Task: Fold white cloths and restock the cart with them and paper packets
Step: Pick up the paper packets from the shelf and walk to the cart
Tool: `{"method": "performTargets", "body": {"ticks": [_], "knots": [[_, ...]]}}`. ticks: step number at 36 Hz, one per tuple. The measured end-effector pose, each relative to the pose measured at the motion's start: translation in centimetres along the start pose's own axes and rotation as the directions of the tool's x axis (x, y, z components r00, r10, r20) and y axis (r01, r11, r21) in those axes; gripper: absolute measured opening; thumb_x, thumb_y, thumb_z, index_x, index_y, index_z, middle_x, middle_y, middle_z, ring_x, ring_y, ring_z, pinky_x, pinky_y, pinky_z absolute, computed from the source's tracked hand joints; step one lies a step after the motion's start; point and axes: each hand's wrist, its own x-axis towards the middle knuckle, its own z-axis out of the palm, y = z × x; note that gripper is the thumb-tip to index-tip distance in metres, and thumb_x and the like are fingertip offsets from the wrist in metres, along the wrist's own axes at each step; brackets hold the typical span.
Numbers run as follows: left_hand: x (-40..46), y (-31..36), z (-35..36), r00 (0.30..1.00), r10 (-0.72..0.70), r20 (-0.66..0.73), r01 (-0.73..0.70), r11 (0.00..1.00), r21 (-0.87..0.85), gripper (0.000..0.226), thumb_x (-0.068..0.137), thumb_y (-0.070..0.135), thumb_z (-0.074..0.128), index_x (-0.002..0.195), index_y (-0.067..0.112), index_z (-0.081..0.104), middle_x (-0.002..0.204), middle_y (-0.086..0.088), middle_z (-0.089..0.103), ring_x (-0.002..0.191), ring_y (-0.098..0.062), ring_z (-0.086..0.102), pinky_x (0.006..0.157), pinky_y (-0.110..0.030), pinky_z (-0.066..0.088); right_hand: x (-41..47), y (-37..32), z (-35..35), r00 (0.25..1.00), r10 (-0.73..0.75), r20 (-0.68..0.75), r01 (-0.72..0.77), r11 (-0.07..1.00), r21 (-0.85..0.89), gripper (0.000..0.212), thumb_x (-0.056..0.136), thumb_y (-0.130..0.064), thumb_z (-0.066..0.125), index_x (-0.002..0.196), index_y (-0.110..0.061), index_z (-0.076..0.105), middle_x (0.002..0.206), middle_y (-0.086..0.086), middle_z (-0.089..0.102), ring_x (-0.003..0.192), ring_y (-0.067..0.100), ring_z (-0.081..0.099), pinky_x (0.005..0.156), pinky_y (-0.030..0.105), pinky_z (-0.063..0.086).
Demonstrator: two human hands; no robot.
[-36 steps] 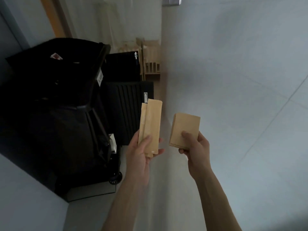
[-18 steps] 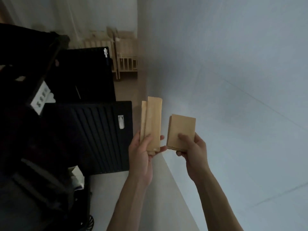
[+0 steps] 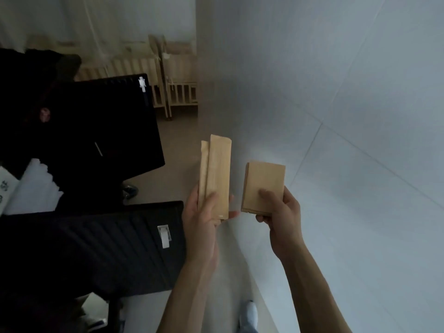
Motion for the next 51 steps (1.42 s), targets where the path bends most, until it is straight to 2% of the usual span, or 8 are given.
{"method": "performTargets", "body": {"ticks": [6,10,16,21,26,29,42,51], "knots": [[7.7,-1.4,3.2,0.991,0.097,-0.095,-0.097,0.995,0.009,0.026,0.097,0.013,0.059,0.120,0.021,0.066,0.112,-0.005,0.071,0.095,-0.027,0.072,0.061,-0.035,0.058,9.4,-0.4,2.3,0.995,-0.007,0.098,0.007,1.000,0.007,0.016,0.093,-0.009,0.058,0.108,-0.006,0.064,0.083,0.005,0.060,0.071,0.020,0.053,0.048,0.028,0.041],[12.8,-0.9,6.2,0.978,0.128,-0.165,-0.139,0.989,-0.056,0.022,0.098,0.013,0.057,0.111,0.025,0.070,0.097,0.002,0.075,0.089,-0.022,0.073,0.063,-0.035,0.059,15.8,-2.3,4.6,0.986,0.041,0.165,-0.049,0.998,0.049,0.006,0.092,-0.006,0.059,0.094,-0.009,0.064,0.072,0.000,0.061,0.062,0.012,0.055,0.043,0.025,0.039],[18.7,0.3,8.0,0.915,0.263,-0.305,-0.276,0.961,0.001,0.024,0.099,0.011,0.055,0.119,0.018,0.066,0.093,0.000,0.074,0.085,-0.019,0.072,0.059,-0.030,0.057,23.7,-3.1,8.0,0.955,0.052,0.290,-0.071,0.996,0.055,0.016,0.092,-0.006,0.059,0.108,-0.005,0.063,0.080,0.003,0.061,0.062,0.010,0.057,0.039,0.022,0.039],[21.8,1.0,6.7,0.841,0.302,-0.449,-0.326,0.945,0.025,0.026,0.098,0.015,0.058,0.122,0.022,0.066,0.114,-0.002,0.071,0.098,-0.025,0.072,0.064,-0.032,0.057,27.3,-1.6,11.3,0.918,0.137,0.372,-0.175,0.982,0.069,0.012,0.092,-0.009,0.060,0.102,-0.011,0.066,0.085,0.006,0.062,0.070,0.017,0.058,0.040,0.024,0.040],[26.2,2.1,5.8,0.779,0.356,-0.517,-0.383,0.922,0.057,0.024,0.097,0.016,0.058,0.119,0.020,0.068,0.107,-0.003,0.073,0.095,-0.024,0.072,0.063,-0.032,0.057,30.0,0.1,15.3,0.864,0.203,0.461,-0.246,0.969,0.035,0.011,0.094,-0.014,0.061,0.103,-0.015,0.068,0.080,-0.002,0.067,0.067,0.010,0.063,0.043,0.023,0.041],[29.2,2.4,5.2,0.755,0.366,-0.544,-0.392,0.917,0.073,0.026,0.097,0.018,0.058,0.122,0.018,0.067,0.112,-0.011,0.071,0.097,-0.024,0.072,0.065,-0.031,0.056,31.7,0.9,17.9,0.843,0.213,0.494,-0.246,0.969,0.001,0.012,0.094,-0.016,0.061,0.103,-0.017,0.069,0.077,-0.006,0.070,0.065,0.009,0.065,0.044,0.024,0.041],[43.9,4.6,0.3,0.735,0.302,-0.607,-0.413,0.910,-0.047,0.022,0.097,0.015,0.059,0.117,0.018,0.068,0.111,-0.006,0.071,0.098,-0.026,0.072,0.064,-0.031,0.057,41.6,1.8,31.7,0.802,0.165,0.575,-0.162,0.985,-0.057,0.014,0.095,-0.015,0.060,0.106,-0.011,0.067,0.088,0.005,0.067,0.073,0.019,0.060,0.044,0.024,0.039],[47.9,8.2,-6.0,0.619,0.389,-0.683,-0.488,0.871,0.054,0.023,0.096,0.013,0.061,0.115,0.024,0.069,0.107,-0.002,0.073,0.100,-0.026,0.072,0.066,-0.030,0.057,42.5,5.0,41.2,0.682,0.234,0.693,-0.192,0.971,-0.139,0.021,0.094,-0.019,0.063,0.112,-0.011,0.067,0.095,0.007,0.070,0.079,0.025,0.064,0.045,0.026,0.039]]}}
